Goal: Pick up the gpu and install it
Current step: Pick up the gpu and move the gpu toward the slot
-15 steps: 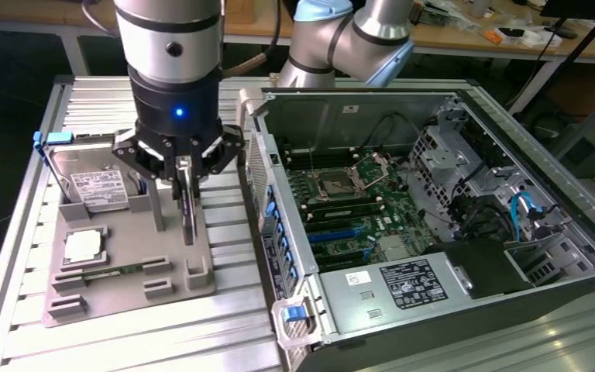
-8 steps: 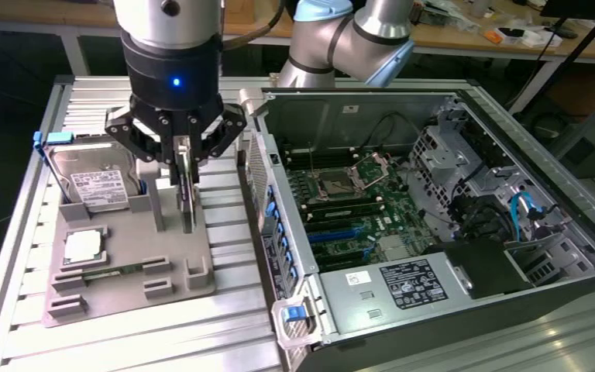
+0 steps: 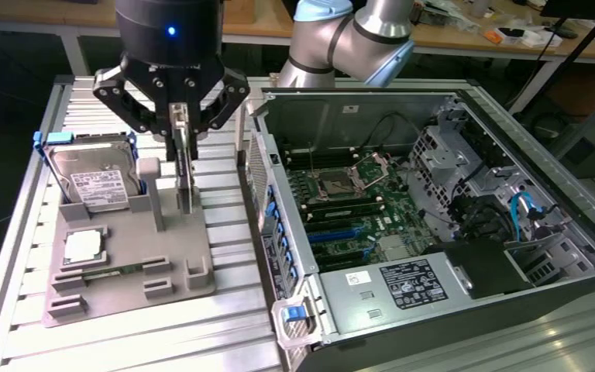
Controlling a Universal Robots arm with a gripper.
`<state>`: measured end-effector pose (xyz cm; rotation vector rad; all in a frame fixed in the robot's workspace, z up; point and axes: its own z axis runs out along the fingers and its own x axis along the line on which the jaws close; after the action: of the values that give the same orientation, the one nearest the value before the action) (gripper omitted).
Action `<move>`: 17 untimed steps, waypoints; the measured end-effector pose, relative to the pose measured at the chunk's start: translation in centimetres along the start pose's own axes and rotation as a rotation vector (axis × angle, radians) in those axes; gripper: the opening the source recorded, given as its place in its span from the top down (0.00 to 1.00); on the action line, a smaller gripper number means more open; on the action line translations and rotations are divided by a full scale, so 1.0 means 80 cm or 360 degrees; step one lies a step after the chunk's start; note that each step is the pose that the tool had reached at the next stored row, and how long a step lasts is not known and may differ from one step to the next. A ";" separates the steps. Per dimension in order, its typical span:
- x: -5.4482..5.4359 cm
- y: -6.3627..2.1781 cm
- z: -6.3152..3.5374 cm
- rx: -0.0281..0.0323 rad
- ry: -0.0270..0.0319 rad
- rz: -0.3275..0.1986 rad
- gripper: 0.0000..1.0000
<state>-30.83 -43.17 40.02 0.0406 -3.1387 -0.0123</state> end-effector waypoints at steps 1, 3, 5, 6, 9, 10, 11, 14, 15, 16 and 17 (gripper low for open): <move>0.000 0.000 -0.005 0.00013 0.00000 0.0000 0.73; 0.000 0.000 -0.016 0.00045 0.00000 0.0000 0.73; 0.000 0.000 -0.025 0.00075 0.00001 0.0000 0.73; 0.000 0.000 -0.030 0.00085 0.00002 0.0000 0.73; 0.000 0.000 -0.043 0.00117 0.00002 0.0000 0.73; 0.000 0.000 -0.045 0.00129 0.00003 0.0000 0.73; -0.002 0.000 -0.046 0.00140 0.00020 0.0000 0.73; -0.007 0.000 -0.050 0.00173 0.00139 0.0000 0.73; -0.008 0.000 -0.051 0.00189 0.00186 0.0000 0.73; -0.010 0.000 -0.052 0.00205 0.00230 0.0000 0.73; -0.012 0.000 -0.054 0.00225 0.00281 0.0000 0.73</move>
<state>-29.89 -43.17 44.32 0.0404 -3.1212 0.0102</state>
